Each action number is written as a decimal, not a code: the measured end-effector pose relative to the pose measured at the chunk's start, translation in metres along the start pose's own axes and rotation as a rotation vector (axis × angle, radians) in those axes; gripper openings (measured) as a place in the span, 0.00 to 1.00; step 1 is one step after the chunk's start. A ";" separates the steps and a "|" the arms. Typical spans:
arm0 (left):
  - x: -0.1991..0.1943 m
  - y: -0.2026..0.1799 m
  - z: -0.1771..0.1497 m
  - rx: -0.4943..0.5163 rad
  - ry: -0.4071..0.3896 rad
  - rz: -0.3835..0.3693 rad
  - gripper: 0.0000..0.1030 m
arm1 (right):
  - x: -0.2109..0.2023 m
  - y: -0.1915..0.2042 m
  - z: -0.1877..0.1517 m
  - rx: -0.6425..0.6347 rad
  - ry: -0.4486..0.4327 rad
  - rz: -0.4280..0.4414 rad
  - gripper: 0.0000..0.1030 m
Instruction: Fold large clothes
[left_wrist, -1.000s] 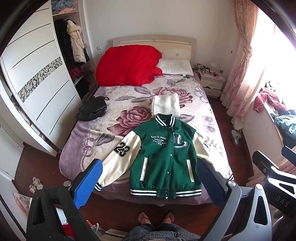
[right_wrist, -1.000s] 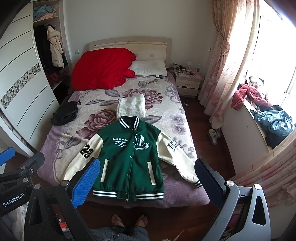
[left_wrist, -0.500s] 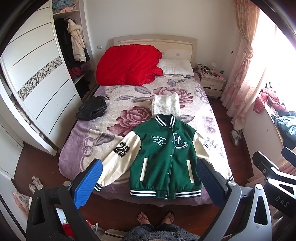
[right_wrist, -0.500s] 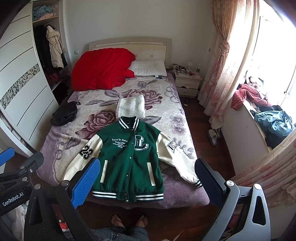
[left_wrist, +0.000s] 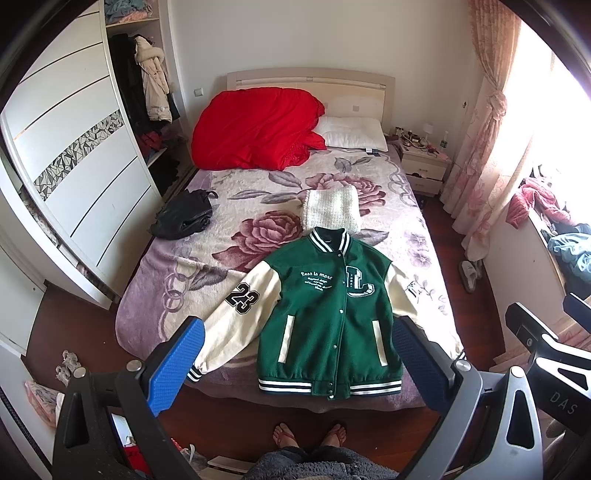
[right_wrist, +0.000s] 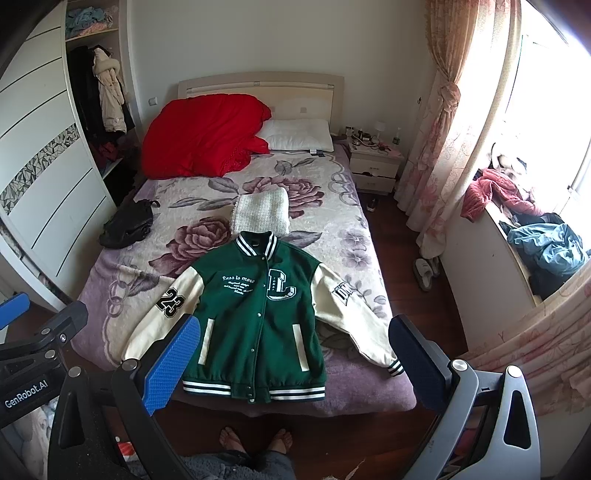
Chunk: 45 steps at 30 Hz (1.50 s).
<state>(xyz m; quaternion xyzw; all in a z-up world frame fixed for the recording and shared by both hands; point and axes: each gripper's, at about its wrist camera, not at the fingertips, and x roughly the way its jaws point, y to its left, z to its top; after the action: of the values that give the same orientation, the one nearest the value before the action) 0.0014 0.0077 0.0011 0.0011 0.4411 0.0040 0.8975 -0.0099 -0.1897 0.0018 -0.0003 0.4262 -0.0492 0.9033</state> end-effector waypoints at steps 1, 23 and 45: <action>0.000 0.000 0.001 0.000 0.000 0.000 1.00 | 0.001 0.000 0.000 -0.001 -0.001 -0.001 1.00; 0.002 0.003 0.015 -0.004 -0.007 0.001 1.00 | 0.006 0.008 0.012 -0.007 -0.014 -0.003 1.00; 0.208 -0.015 0.026 0.080 0.057 0.018 1.00 | 0.206 -0.161 -0.074 0.609 0.255 -0.054 0.71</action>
<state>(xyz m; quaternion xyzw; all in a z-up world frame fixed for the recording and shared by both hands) 0.1495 -0.0051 -0.1478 0.0407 0.4662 -0.0057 0.8837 0.0495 -0.3651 -0.1972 0.2648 0.5014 -0.1980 0.7995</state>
